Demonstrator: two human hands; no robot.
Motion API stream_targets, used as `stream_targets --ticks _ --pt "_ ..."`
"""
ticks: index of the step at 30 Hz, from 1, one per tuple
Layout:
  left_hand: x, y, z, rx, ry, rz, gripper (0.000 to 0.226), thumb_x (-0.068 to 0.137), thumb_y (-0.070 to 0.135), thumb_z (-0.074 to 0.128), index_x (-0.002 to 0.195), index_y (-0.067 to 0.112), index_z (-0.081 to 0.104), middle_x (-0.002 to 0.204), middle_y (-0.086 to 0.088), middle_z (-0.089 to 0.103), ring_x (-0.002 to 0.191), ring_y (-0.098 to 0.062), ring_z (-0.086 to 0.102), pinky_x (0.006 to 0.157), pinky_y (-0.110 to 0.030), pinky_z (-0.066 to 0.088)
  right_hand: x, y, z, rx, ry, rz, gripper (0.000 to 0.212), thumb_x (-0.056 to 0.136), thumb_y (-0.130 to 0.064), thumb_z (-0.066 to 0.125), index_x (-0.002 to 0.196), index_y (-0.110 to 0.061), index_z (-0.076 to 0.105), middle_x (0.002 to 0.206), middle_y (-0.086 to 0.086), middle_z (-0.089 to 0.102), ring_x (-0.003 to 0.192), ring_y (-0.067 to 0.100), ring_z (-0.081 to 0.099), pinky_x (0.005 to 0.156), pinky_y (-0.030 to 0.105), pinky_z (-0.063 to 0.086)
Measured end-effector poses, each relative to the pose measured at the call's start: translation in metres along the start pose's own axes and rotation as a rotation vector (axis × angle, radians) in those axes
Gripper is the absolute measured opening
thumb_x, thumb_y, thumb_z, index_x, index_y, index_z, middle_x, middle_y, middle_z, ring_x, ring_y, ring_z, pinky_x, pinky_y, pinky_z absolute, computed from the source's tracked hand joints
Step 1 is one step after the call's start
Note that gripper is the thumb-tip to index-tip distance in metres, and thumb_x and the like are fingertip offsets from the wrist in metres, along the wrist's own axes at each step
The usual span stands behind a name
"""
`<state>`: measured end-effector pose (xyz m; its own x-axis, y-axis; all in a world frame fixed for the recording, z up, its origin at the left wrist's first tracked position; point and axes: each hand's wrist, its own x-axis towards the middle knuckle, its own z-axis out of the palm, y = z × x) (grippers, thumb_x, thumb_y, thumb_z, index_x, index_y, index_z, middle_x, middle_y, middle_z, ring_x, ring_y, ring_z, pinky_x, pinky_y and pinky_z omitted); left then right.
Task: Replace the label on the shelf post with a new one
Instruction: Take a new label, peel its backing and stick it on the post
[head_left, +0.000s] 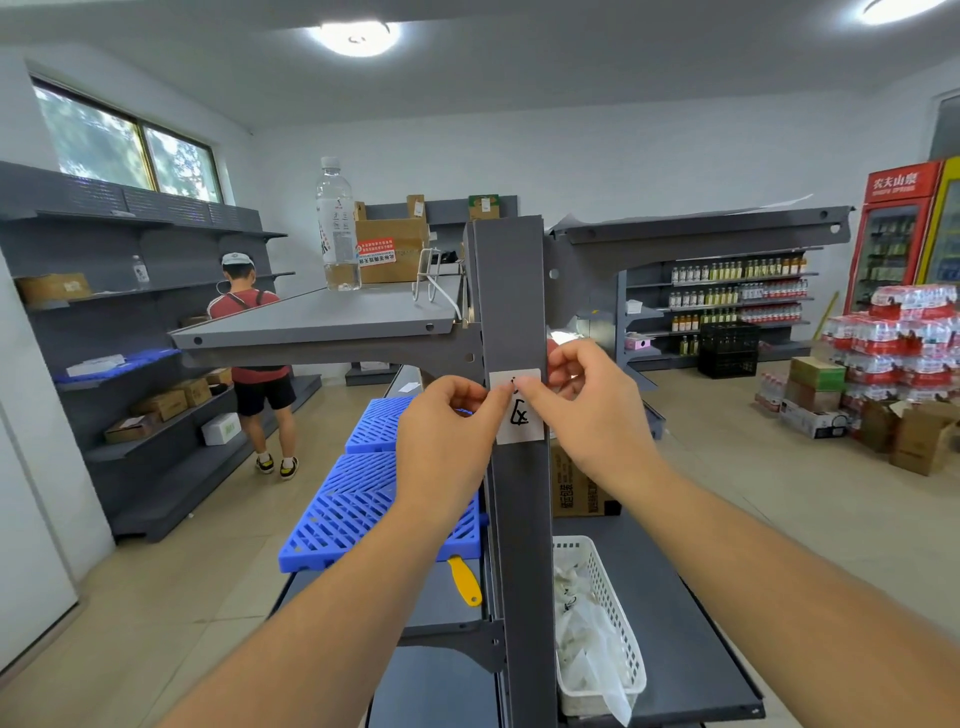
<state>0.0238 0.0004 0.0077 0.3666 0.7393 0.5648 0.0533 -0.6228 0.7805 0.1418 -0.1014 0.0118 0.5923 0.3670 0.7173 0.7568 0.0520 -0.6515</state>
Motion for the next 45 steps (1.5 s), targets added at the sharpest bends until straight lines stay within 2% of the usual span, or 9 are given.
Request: stream_targets --ticks 6,11,17,19,23,26,33,40,45 --pt "0.011 0.008 -0.004 0.137 -0.026 0.049 0.041 0.09 0.061 0.066 0.076 0.022 0.07 0.064 0.006 0.069 0.057 -0.006 0.06 0.053 -0.021 0.042 0.004 0.001 0.002 0.027 0.022 0.065 0.026 0.088 -0.043 0.076 0.1 -0.021 0.067 0.084 -0.008 0.066 0.074 0.004 0.06 0.07 0.022 0.052" --pt "0.017 0.008 -0.006 0.146 -0.066 0.057 0.047 0.091 0.061 0.063 0.069 0.021 0.07 0.062 0.003 0.073 0.06 -0.012 0.071 0.059 -0.035 0.06 0.007 0.001 -0.002 0.108 -0.001 0.13 0.02 0.089 -0.039 0.077 0.096 -0.021 0.071 0.084 -0.009 0.068 0.077 0.004 0.062 0.07 0.018 0.05" --pt "0.013 0.006 -0.012 0.074 -0.105 0.004 0.037 0.099 0.049 0.059 0.08 0.021 0.075 0.069 0.007 0.076 0.059 -0.01 0.073 0.055 -0.025 0.061 0.007 0.005 -0.009 0.165 -0.065 0.142 0.01 0.098 -0.031 0.068 0.095 -0.023 0.073 0.088 -0.012 0.073 0.079 -0.004 0.067 0.06 0.009 0.051" --pt "0.012 0.006 -0.012 0.091 -0.107 0.025 0.035 0.099 0.05 0.059 0.081 0.024 0.073 0.071 0.007 0.076 0.059 -0.009 0.073 0.053 -0.021 0.059 0.007 0.007 -0.009 0.162 -0.066 0.127 0.013 0.098 -0.034 0.067 0.096 -0.023 0.073 0.088 -0.011 0.074 0.082 -0.004 0.069 0.063 0.014 0.054" --pt "0.01 0.009 -0.006 0.162 -0.064 0.078 0.04 0.089 0.063 0.066 0.076 0.025 0.067 0.062 0.006 0.069 0.059 -0.01 0.069 0.057 -0.028 0.058 0.004 0.009 -0.002 0.125 -0.043 0.086 0.023 0.089 -0.041 0.076 0.096 -0.02 0.07 0.086 -0.004 0.071 0.081 0.013 0.068 0.074 0.028 0.058" --pt "0.009 0.011 -0.004 0.212 -0.04 0.095 0.038 0.089 0.06 0.068 0.079 0.023 0.067 0.065 0.007 0.067 0.061 -0.008 0.063 0.056 -0.024 0.048 0.003 0.011 0.001 0.125 -0.036 0.095 0.024 0.088 -0.04 0.078 0.095 -0.019 0.068 0.086 -0.002 0.068 0.079 0.011 0.063 0.076 0.031 0.058" --pt "0.003 -0.007 -0.003 0.231 -0.076 0.081 0.036 0.089 0.058 0.07 0.078 0.023 0.065 0.064 0.006 0.068 0.061 -0.01 0.066 0.056 -0.025 0.049 -0.006 0.024 -0.001 0.125 -0.121 0.096 0.022 0.086 -0.03 0.082 0.095 -0.017 0.066 0.082 -0.006 0.065 0.074 0.004 0.058 0.068 0.013 0.05" --pt "-0.007 -0.025 0.0 0.203 -0.116 0.057 0.03 0.09 0.051 0.072 0.077 0.025 0.063 0.068 0.007 0.069 0.059 -0.009 0.065 0.055 -0.019 0.044 -0.018 0.04 -0.003 0.079 -0.184 0.07 0.019 0.086 -0.027 0.082 0.094 -0.019 0.067 0.083 -0.006 0.066 0.07 -0.002 0.055 0.068 0.011 0.049" --pt "-0.013 -0.034 0.003 0.239 -0.138 0.072 0.028 0.091 0.05 0.071 0.081 0.025 0.064 0.077 0.01 0.069 0.068 -0.009 0.064 0.061 -0.023 0.048 -0.024 0.045 -0.005 0.062 -0.223 0.056 0.019 0.086 -0.023 0.082 0.098 -0.021 0.067 0.087 -0.003 0.068 0.073 0.004 0.057 0.072 0.016 0.052"
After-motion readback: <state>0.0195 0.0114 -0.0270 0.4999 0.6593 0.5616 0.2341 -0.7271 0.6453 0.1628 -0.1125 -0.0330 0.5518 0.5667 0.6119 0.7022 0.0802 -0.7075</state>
